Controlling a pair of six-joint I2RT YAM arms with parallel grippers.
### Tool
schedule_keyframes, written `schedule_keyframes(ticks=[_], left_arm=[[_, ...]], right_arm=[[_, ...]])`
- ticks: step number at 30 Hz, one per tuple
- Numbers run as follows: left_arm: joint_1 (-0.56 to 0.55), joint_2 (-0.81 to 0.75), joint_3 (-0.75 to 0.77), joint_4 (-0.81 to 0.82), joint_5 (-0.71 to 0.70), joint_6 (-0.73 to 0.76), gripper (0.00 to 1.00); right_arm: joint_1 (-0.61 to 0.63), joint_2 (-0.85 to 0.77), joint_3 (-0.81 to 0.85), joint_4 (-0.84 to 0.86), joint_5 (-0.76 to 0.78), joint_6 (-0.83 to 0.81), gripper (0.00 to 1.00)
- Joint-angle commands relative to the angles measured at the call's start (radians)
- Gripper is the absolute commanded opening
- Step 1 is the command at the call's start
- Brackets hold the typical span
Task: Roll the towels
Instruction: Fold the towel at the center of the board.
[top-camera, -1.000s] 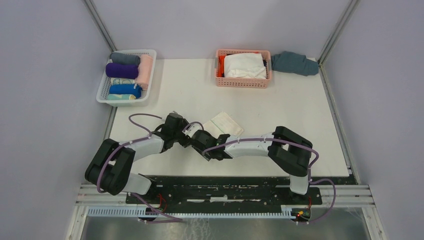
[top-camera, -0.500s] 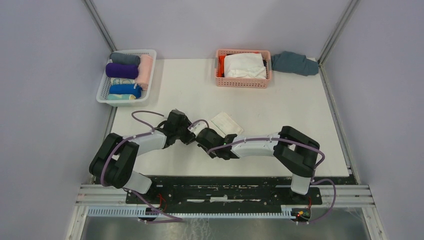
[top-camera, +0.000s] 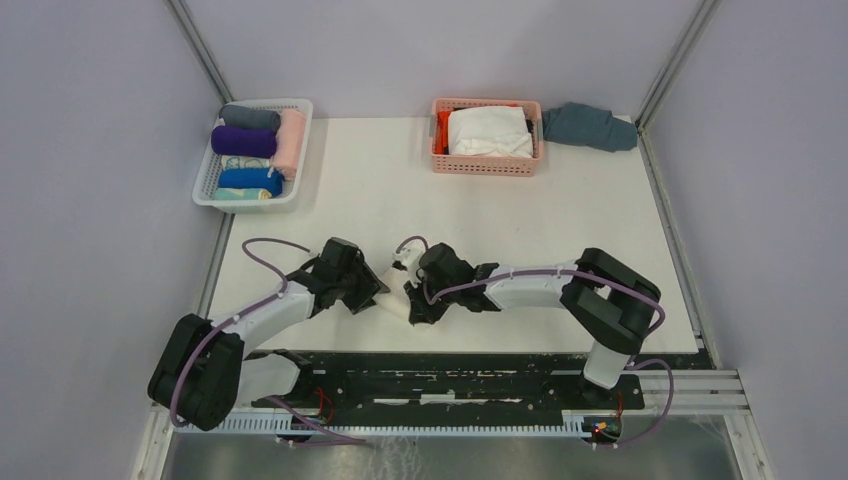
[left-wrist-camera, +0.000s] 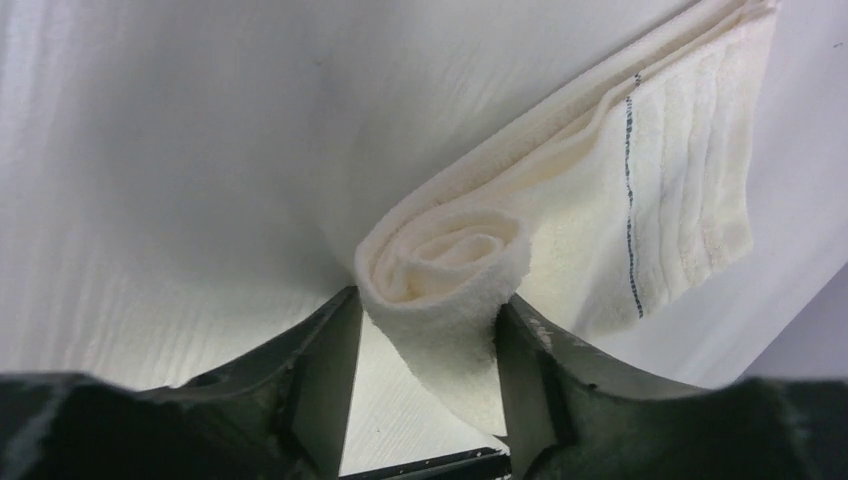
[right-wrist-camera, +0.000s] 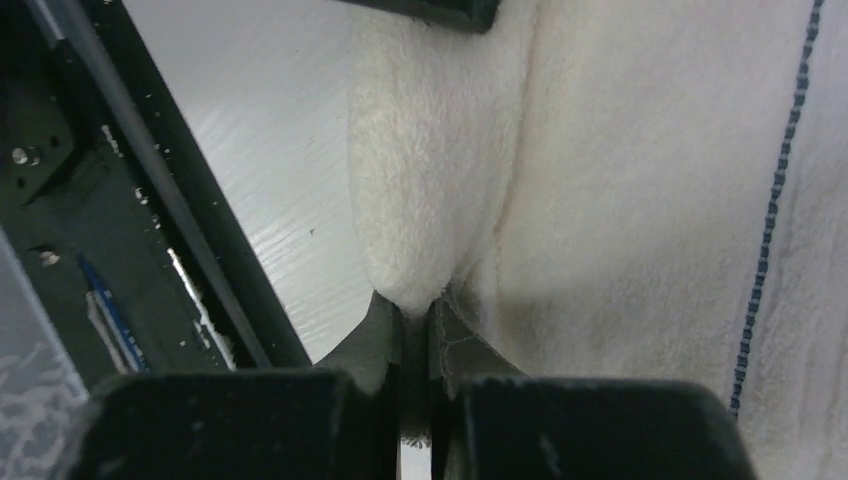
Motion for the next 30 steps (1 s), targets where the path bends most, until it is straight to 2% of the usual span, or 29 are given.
schedule_keyframes(ticks=[1,5,12,15,19,23,27,28,30], left_arm=[[0.006,-0.075,0.008,-0.111,-0.107,-0.015,0.61],[0.007,-0.121,0.02,-0.088,-0.091,0.002,0.69],[0.006,-0.236,-0.021,-0.012,-0.027,0.027,0.74],[0.006,-0.294,-0.049,0.005,-0.015,0.026,0.76],[0.006,-0.336,-0.12,0.07,0.012,-0.011,0.77],[0.006,-0.28,-0.173,0.196,0.08,-0.059,0.76],[0.006,-0.172,-0.162,0.28,0.123,-0.077,0.76],[0.006,-0.15,-0.158,0.296,0.129,-0.078,0.75],[0.004,-0.112,-0.149,0.322,0.138,-0.083,0.74]], right_arm=[[-0.094,-0.002,-0.099,0.028,-0.277,0.106,0.02],[-0.176,0.042,-0.137,0.147,-0.443,0.2,0.03],[-0.289,0.149,-0.17,0.387,-0.651,0.407,0.04],[-0.329,0.183,-0.185,0.484,-0.699,0.499,0.03],[-0.362,0.23,-0.18,0.504,-0.722,0.549,0.03],[-0.376,0.276,-0.169,0.507,-0.74,0.582,0.04],[-0.38,0.307,-0.16,0.504,-0.74,0.6,0.05],[-0.381,0.31,-0.156,0.494,-0.737,0.601,0.09],[-0.381,0.313,-0.147,0.46,-0.73,0.588,0.09]])
